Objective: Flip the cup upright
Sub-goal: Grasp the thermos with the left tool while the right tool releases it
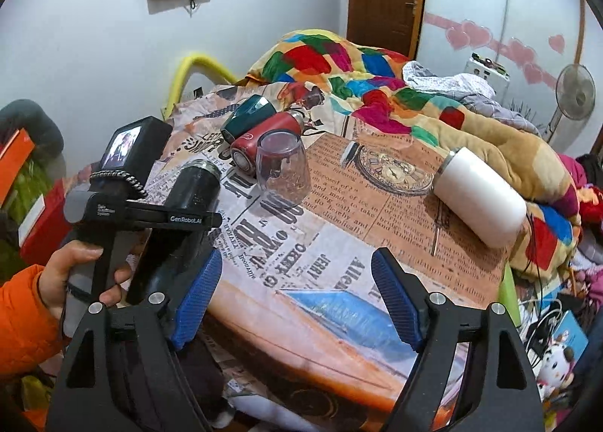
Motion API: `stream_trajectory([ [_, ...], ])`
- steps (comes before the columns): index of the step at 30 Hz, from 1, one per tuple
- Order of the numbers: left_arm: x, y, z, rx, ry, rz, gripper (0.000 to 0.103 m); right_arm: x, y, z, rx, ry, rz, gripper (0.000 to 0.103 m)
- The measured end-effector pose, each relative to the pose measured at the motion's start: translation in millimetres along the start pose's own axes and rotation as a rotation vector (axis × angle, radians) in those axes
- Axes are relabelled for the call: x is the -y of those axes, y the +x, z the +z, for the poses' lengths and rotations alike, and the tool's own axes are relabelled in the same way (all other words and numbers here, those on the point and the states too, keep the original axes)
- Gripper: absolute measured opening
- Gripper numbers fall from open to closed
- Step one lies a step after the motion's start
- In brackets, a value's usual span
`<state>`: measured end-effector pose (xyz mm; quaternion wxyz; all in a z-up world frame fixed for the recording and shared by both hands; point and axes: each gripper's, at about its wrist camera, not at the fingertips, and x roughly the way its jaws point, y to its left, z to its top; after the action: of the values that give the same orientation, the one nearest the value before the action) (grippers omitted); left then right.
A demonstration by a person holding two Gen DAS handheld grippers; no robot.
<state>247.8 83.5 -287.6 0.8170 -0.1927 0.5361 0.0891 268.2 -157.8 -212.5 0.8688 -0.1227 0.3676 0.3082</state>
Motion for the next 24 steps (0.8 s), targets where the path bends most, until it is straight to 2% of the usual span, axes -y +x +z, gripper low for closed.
stream_trajectory([
  [3,6,-13,-2,0.039,0.044,0.030,0.064,0,-2,-3,0.005,0.013,-0.004,0.079],
  [10,18,-67,-14,0.169,0.117,0.028,0.064,4,-8,-5,0.017,0.040,-0.016,0.079],
  [17,35,-116,-27,0.280,0.173,-0.009,0.063,8,-16,-2,0.041,0.054,-0.023,0.079],
  [24,62,-140,-18,0.397,0.244,0.018,0.064,9,-18,3,0.058,0.058,-0.030,0.079],
])
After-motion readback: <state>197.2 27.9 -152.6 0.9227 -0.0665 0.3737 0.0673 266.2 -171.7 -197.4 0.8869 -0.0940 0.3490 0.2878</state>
